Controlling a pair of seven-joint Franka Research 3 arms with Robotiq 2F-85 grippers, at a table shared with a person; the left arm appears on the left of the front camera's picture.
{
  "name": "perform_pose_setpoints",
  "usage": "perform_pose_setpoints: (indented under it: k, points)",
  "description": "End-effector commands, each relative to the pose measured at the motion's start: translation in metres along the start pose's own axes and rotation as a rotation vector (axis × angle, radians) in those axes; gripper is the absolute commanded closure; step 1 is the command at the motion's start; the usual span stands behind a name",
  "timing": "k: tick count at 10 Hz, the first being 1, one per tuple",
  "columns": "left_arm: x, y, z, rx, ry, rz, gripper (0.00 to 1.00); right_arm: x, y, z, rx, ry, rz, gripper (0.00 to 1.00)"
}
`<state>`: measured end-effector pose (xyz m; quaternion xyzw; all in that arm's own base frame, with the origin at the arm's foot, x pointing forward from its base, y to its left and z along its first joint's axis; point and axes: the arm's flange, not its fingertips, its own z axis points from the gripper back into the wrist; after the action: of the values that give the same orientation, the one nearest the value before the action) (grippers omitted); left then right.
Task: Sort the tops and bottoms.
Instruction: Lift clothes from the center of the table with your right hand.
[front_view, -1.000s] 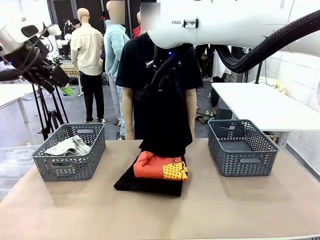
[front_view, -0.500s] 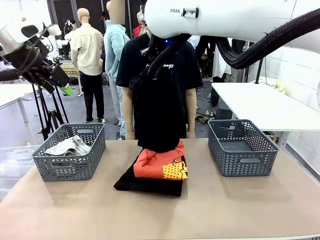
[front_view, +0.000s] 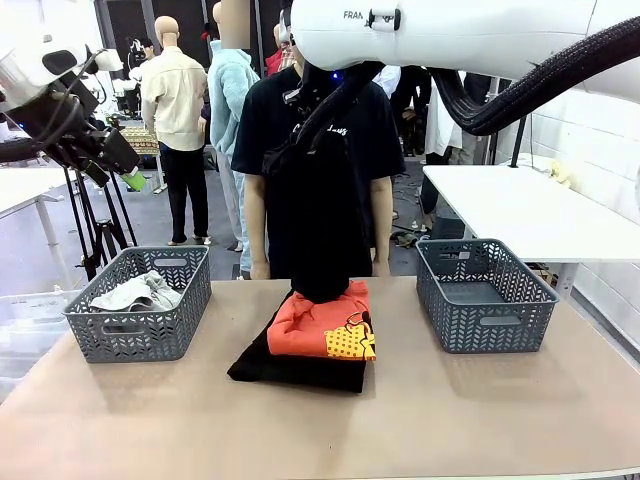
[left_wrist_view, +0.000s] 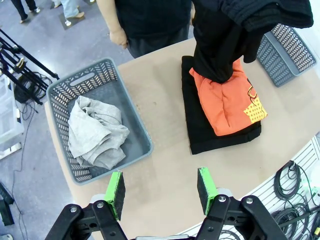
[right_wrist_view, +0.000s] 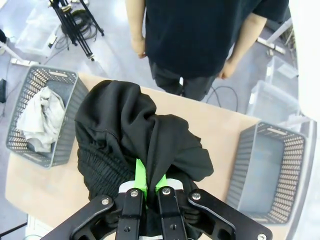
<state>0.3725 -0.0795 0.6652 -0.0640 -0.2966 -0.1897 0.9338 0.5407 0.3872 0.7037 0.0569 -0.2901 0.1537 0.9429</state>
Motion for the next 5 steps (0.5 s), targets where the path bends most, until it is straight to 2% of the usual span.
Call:
perform_pose_setpoints:
  k: [1, 5]
  points:
    - [-0.0005, -0.0002, 0.0007, 0.004, -0.004, 0.008, 0.24, 0.0001, 0.0005, 0.0002, 0.005, 0.0, -0.002, 1.0]
    - [-0.0005, -0.0002, 0.0007, 0.004, -0.004, 0.008, 0.24, 0.0001, 0.0005, 0.0002, 0.005, 0.0, -0.002, 1.0]
